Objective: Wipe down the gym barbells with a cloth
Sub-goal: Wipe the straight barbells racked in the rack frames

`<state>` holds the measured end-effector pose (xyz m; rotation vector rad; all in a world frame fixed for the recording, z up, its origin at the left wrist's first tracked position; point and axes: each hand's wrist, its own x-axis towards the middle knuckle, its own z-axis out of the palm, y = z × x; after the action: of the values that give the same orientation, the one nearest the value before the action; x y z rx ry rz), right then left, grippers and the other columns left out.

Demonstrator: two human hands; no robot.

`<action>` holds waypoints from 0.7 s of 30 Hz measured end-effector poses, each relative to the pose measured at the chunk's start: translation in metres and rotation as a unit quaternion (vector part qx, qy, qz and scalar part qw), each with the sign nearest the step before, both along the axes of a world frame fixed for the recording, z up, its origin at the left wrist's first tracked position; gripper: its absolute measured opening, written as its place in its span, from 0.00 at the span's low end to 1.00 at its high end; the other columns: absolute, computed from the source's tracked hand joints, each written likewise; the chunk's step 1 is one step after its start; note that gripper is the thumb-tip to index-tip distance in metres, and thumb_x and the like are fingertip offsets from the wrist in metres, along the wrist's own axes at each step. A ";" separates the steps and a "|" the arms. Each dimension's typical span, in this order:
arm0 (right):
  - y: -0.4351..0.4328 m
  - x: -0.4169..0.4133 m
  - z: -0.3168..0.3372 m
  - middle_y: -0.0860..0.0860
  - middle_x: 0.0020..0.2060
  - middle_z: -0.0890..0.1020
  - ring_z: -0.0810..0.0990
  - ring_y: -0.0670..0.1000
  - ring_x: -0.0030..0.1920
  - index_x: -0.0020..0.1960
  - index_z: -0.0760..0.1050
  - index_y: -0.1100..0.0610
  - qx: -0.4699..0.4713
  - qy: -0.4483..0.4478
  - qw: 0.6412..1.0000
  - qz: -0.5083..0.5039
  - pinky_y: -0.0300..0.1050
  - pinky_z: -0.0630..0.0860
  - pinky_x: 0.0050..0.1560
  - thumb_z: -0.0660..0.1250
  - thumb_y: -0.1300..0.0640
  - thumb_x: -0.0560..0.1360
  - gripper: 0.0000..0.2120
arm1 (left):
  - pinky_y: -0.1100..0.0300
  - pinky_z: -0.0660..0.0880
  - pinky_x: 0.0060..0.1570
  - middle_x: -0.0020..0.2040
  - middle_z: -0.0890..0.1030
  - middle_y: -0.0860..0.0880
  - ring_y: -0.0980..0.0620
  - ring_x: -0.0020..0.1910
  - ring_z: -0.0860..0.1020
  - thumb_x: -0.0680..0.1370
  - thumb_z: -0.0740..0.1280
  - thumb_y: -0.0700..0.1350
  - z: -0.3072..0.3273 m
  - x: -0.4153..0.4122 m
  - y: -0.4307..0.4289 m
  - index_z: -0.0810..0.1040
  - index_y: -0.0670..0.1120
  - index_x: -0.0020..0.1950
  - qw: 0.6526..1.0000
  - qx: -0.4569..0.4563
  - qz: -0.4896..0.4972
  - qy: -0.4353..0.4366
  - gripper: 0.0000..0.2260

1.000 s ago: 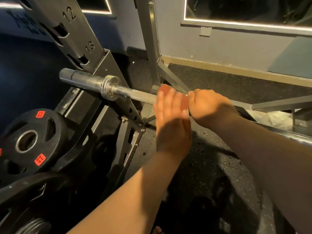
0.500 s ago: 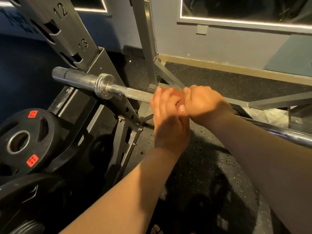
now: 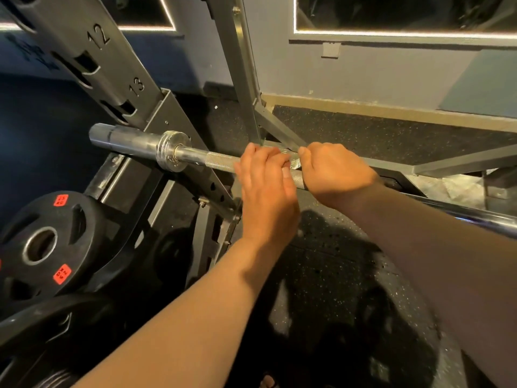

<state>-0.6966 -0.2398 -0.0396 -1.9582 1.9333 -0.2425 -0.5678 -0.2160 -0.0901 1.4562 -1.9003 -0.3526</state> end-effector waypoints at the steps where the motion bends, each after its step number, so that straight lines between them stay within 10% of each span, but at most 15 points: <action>1: 0.003 -0.003 0.002 0.58 0.57 0.78 0.77 0.60 0.56 0.64 0.73 0.58 0.002 0.002 1.000 0.004 0.50 0.69 0.49 0.49 0.56 0.87 0.15 | 0.40 0.49 0.78 0.65 0.75 0.47 0.45 0.76 0.63 0.85 0.54 0.43 0.002 0.012 -0.004 0.77 0.45 0.63 0.999 0.000 -0.029 -0.031 0.14; 5: 0.016 -0.024 -0.002 0.54 0.52 0.79 0.75 0.57 0.46 0.60 0.73 0.54 -0.018 0.101 0.994 -0.025 0.51 0.71 0.44 0.45 0.53 0.87 0.17 | 0.40 0.50 0.79 0.59 0.76 0.50 0.49 0.67 0.72 0.86 0.53 0.47 0.008 0.041 -0.021 0.78 0.48 0.61 0.992 -0.025 -0.051 -0.114 0.14; 11: 0.006 -0.021 -0.010 0.53 0.48 0.76 0.71 0.55 0.45 0.58 0.73 0.55 0.007 0.013 0.998 -0.069 0.49 0.67 0.46 0.46 0.51 0.87 0.18 | 0.36 0.58 0.73 0.62 0.74 0.44 0.39 0.70 0.68 0.82 0.57 0.39 0.006 -0.028 -0.004 0.77 0.43 0.57 0.989 0.015 0.132 0.070 0.10; 15: 0.007 -0.022 -0.008 0.54 0.50 0.74 0.69 0.53 0.46 0.60 0.73 0.56 -0.015 -0.002 0.998 -0.053 0.50 0.64 0.45 0.48 0.53 0.87 0.15 | 0.37 0.64 0.71 0.65 0.77 0.39 0.35 0.70 0.70 0.75 0.67 0.36 0.000 -0.038 0.015 0.80 0.42 0.62 0.997 -0.025 0.010 -0.068 0.15; 21: 0.000 -0.026 -0.017 0.50 0.41 0.70 0.70 0.55 0.41 0.48 0.65 0.54 -0.020 -0.040 0.996 -0.073 0.51 0.62 0.42 0.46 0.52 0.87 0.14 | 0.44 0.45 0.80 0.66 0.74 0.53 0.52 0.74 0.67 0.85 0.53 0.48 0.006 0.024 -0.012 0.77 0.52 0.67 0.984 -0.026 -0.032 -0.175 0.16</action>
<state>-0.7222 -0.2396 -0.0569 -1.8044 2.0347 -0.3965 -0.5436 -0.2279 -0.0840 1.5009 -2.2182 -0.0760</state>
